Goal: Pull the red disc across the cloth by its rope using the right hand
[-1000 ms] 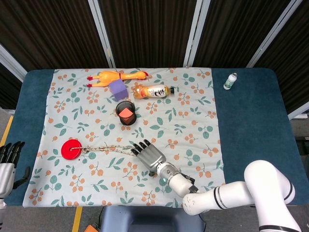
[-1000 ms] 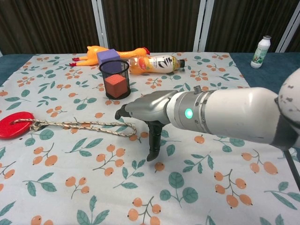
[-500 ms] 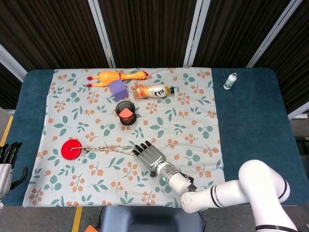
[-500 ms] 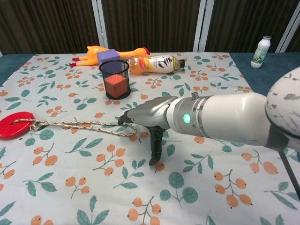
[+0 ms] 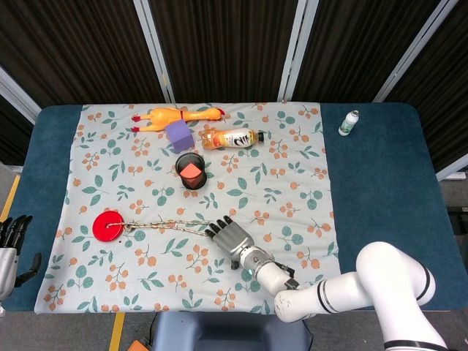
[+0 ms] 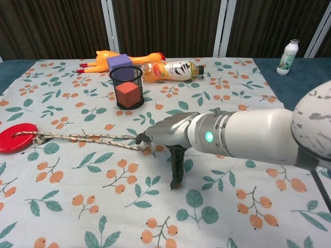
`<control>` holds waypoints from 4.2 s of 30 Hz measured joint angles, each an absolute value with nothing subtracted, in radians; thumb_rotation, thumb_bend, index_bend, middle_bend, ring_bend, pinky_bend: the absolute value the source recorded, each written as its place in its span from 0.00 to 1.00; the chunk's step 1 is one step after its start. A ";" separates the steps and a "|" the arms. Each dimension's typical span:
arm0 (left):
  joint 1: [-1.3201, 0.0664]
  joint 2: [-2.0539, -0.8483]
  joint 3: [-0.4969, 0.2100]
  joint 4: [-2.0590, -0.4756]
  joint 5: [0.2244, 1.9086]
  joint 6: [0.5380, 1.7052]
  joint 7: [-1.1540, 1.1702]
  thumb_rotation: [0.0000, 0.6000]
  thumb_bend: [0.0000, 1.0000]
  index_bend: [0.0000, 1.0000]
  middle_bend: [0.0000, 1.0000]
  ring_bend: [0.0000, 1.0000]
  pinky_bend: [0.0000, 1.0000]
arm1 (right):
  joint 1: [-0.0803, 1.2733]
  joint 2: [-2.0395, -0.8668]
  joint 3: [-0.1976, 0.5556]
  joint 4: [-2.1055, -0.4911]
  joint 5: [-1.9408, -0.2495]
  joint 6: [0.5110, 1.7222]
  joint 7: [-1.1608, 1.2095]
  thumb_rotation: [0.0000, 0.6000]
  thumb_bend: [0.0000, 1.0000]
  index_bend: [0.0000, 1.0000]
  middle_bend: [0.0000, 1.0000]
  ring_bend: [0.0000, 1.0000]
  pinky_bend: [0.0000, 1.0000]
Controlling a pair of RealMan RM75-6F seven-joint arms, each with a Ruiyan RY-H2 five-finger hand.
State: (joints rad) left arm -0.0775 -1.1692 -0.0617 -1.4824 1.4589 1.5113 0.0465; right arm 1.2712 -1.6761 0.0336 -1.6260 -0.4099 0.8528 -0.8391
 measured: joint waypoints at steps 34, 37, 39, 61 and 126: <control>-0.076 -1.168 -0.062 -1.488 1.463 1.511 0.052 0.95 0.46 0.00 0.06 0.00 0.08 | 1.227 -1.612 0.035 -1.683 -0.521 0.887 -0.724 1.00 0.50 0.33 0.74 0.45 0.07; -0.075 -1.169 -0.061 -1.488 1.463 1.512 0.052 0.95 0.46 0.00 0.05 0.00 0.08 | 1.213 -1.614 0.039 -1.685 -0.558 0.907 -0.708 1.00 0.60 0.50 0.79 0.55 0.33; -0.074 -1.169 -0.061 -1.488 1.464 1.512 0.052 0.95 0.46 0.00 0.05 0.00 0.08 | 1.199 -1.616 0.041 -1.684 -0.591 0.922 -0.693 1.00 0.64 0.58 0.80 0.58 0.48; -0.079 -1.173 -0.059 -1.498 1.470 1.503 0.042 0.95 0.46 0.00 0.04 0.00 0.08 | 0.934 -1.329 -0.019 -1.744 -0.825 1.015 -0.424 1.00 0.82 0.91 0.83 0.64 0.71; -0.076 -1.176 -0.048 -1.514 1.476 1.504 0.054 0.95 0.46 0.00 0.05 0.00 0.08 | 0.359 -1.173 -0.035 -1.745 -1.295 1.472 -0.295 1.00 0.00 0.00 0.00 0.00 0.00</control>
